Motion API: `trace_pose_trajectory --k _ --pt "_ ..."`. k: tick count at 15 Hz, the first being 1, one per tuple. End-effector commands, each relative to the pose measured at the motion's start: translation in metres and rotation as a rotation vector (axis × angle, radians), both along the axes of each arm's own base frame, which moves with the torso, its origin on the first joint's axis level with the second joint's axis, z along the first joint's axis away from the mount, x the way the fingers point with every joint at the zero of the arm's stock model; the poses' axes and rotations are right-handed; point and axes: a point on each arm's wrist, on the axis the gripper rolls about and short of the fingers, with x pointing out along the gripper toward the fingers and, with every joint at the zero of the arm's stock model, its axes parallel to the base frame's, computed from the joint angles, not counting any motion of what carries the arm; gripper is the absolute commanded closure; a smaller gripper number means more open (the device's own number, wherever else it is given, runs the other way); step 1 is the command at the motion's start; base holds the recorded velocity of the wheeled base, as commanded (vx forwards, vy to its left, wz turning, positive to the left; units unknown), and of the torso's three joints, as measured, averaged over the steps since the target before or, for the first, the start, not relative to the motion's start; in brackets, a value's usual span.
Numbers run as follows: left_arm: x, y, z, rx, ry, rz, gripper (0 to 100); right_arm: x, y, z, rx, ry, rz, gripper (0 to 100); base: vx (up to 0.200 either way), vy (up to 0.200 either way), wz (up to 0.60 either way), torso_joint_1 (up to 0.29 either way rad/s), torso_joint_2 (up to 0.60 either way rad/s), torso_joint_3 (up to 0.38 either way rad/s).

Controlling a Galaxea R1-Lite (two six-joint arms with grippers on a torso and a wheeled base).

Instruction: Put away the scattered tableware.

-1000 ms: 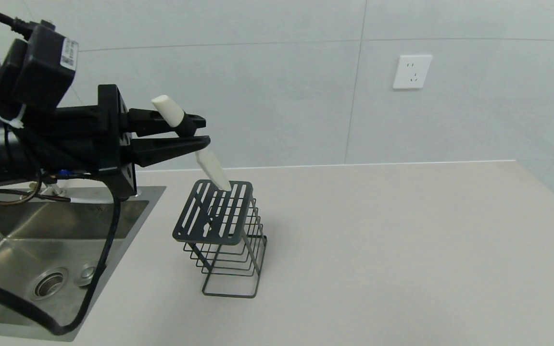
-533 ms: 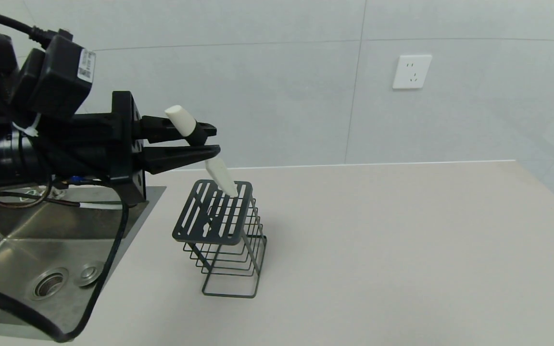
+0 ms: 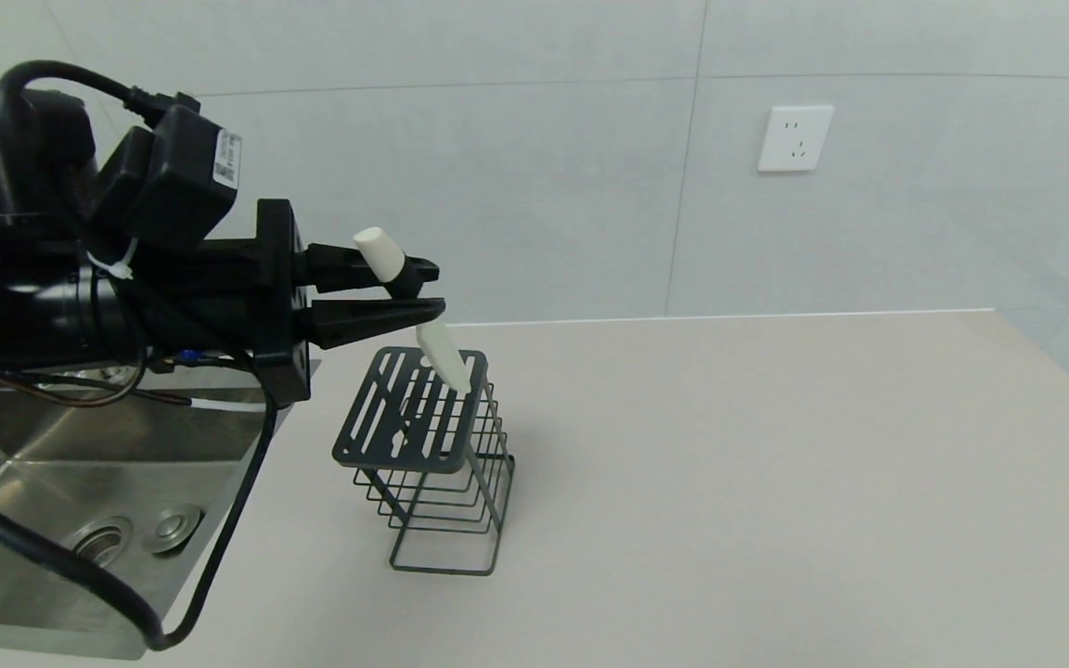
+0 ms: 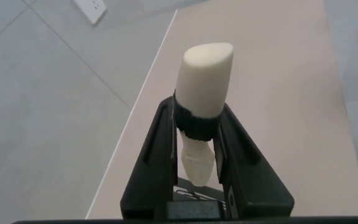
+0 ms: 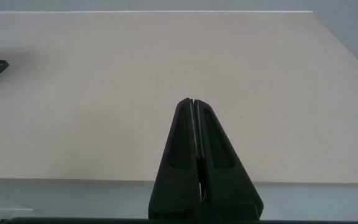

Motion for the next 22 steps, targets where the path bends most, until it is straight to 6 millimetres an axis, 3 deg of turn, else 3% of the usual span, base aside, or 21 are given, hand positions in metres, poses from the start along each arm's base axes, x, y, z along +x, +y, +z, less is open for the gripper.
trace_pose_trajectory --k 1,22 --pt "0.004 0.002 -0.002 0.004 0.004 0.010 100 0.000 0.000 0.000 0.000 0.001 0.001 100 0.000 0.000 0.00 0.000 0.00 0.000" --pt "0.020 0.002 -0.005 0.002 -0.008 0.023 100 0.000 0.000 0.000 -0.002 0.001 0.001 100 0.000 0.000 0.00 0.000 0.00 0.000"
